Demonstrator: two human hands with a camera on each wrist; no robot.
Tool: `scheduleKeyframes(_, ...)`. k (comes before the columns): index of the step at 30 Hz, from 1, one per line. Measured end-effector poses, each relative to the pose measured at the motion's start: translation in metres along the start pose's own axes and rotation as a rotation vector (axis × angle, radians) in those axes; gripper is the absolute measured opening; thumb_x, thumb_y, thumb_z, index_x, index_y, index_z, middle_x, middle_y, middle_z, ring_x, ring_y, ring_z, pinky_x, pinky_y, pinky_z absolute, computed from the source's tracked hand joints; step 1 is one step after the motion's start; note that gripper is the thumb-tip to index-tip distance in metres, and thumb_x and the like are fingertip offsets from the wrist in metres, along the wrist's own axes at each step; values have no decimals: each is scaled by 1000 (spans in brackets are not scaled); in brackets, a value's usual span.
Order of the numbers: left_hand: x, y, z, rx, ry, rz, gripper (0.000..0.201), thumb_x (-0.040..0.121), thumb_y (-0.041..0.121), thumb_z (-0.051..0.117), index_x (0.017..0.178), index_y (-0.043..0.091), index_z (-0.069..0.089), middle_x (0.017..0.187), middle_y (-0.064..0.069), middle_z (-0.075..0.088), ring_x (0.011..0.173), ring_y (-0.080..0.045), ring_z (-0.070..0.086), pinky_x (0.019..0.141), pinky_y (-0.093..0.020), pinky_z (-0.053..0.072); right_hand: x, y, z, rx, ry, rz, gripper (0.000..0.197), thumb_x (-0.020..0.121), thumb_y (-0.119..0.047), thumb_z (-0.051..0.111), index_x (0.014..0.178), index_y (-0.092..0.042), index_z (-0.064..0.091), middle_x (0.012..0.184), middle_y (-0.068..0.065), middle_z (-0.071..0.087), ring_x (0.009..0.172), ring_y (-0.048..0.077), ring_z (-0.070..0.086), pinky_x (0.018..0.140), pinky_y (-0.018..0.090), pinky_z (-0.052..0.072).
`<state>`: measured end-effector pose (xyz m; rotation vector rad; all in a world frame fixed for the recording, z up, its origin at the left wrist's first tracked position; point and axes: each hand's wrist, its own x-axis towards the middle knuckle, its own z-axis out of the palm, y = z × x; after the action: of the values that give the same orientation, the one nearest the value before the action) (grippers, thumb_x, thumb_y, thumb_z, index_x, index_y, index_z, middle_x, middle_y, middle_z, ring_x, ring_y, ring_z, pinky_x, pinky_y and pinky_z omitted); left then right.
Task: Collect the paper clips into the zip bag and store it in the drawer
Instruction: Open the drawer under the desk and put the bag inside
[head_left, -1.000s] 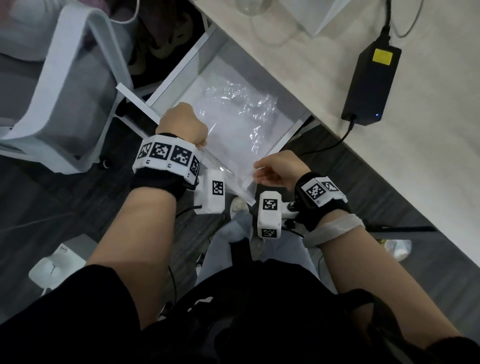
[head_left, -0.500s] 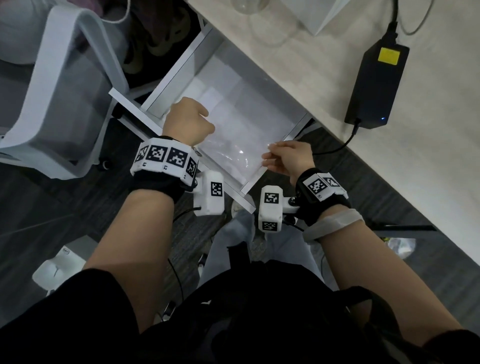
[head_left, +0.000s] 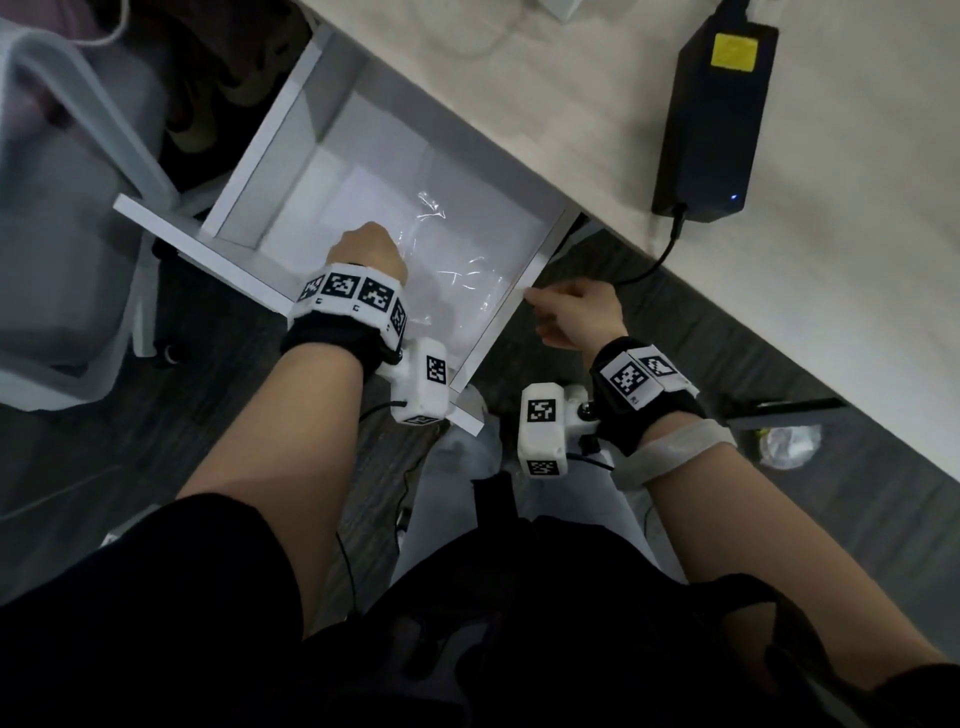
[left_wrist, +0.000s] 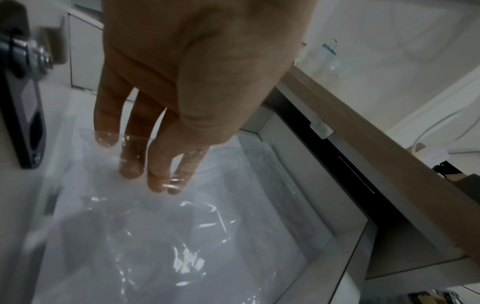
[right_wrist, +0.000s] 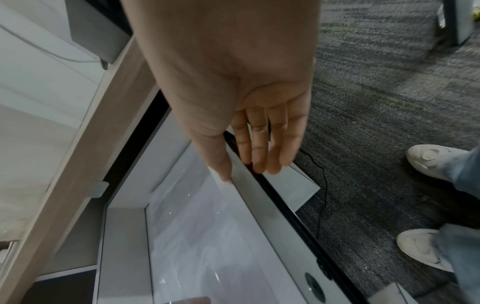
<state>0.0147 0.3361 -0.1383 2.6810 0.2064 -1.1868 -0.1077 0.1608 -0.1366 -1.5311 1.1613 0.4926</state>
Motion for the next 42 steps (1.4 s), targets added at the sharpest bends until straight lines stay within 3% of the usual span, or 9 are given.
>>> scheduleKeyframes(14,4,0,5,210,-1,-34,9,83,3,52,75,4,53,107,-18,63,86,-32,56,75,-35,45,2,11,2,22,-61,29,27,87,-28,71,105,-10,63,81,2,66,58,11,61,55,23,51)
scheduleKeyframes(18,-8,4,-5,157,38,-116,53,85,10,58,131,1,32,138,-19,35,127,-36,36,102,-44,35,-3,8,1,45,-27,22,23,87,-27,71,100,-13,58,85,3,64,63,13,60,58,25,53)
scheduleKeyframes(26,-65,-15,-25,-69,294,-229,83,84,21,52,147,6,1,154,-18,-16,143,-31,-18,114,-54,-5,-39,-20,-8,35,129,-293,10,88,-15,64,96,-11,65,80,5,68,69,15,64,68,31,59)
scheduleKeyframes(31,-82,-27,-17,-394,300,-467,94,84,15,57,145,1,-12,156,-20,-2,142,-31,16,111,-40,26,-61,-31,-26,-6,272,-563,6,86,-16,62,84,-23,62,78,11,70,66,25,66,69,41,59)
scheduleKeyframes(34,-85,-31,-8,-529,243,-402,81,87,11,49,143,-5,-7,142,-21,39,122,-33,48,95,-38,45,-63,-32,-40,-66,501,-729,15,85,-16,59,99,-14,66,81,0,64,75,14,60,67,18,50)
scheduleKeyframes(36,-90,-28,-6,-537,307,-377,63,90,13,46,140,-7,12,132,-18,49,115,-32,53,85,-33,44,-60,-32,-50,-116,669,-823,25,83,-14,57,106,-11,67,97,5,64,94,21,57,73,6,36)
scheduleKeyframes(38,-96,-22,-10,-528,361,-345,50,93,18,43,134,-5,26,132,-17,49,117,-31,51,84,-32,42,-52,-30,-58,-195,754,-872,34,80,-16,57,111,-9,67,114,11,63,108,29,53,86,14,34)
scheduleKeyframes(40,-97,-17,-14,-542,389,-304,44,95,22,41,130,-2,34,133,-15,49,119,-30,50,89,-31,41,-44,-27,-65,-233,736,-883,40,81,-19,57,118,-8,65,127,13,57,116,29,50,95,18,36)
scheduleKeyframes(42,-94,-12,-14,-578,388,-244,42,95,24,39,129,-1,38,132,-14,50,119,-29,50,90,-31,40,-37,-24,-69,-186,641,-881,39,85,-19,57,122,-7,63,135,14,50,120,20,44,98,4,30)
